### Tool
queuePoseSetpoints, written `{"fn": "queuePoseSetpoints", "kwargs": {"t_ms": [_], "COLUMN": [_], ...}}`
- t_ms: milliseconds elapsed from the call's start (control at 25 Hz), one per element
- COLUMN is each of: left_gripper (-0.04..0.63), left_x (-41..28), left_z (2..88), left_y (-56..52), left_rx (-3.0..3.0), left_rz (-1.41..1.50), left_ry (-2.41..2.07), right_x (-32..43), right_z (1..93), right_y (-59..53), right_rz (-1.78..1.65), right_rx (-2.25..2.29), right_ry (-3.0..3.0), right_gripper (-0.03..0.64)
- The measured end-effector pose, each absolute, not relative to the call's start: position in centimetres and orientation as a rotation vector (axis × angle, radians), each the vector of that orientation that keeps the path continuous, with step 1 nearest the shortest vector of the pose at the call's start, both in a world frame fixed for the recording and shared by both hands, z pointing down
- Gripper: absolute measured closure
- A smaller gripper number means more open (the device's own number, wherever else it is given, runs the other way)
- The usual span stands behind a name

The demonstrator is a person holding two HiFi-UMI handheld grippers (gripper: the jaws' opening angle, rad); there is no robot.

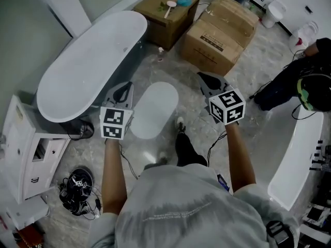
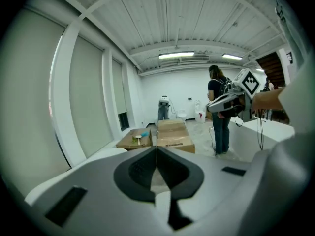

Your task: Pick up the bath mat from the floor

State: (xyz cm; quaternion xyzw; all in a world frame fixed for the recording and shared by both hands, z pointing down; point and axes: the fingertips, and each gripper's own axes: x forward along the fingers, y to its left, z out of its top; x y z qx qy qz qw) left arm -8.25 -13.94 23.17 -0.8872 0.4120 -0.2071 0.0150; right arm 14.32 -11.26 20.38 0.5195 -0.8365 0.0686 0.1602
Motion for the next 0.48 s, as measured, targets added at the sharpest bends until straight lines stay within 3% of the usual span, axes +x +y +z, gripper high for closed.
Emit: {"fn": "queuePoseSetpoints", "kwargs": {"t_ms": [480], "left_gripper": [0.578], "left_x": [-2.2], "left_z": [31.3], "left_y": [-26.7], "left_rx": [-2.798], "left_rz": [-0.858], "left_ry": [1.471], "right_x": [20.5], "right_z": [30.1], "right_y": [-26.7], "right_rz": [0.341], "right_rx": [1.189], "right_ry": [-2.387], "right_gripper": [0.602]}}
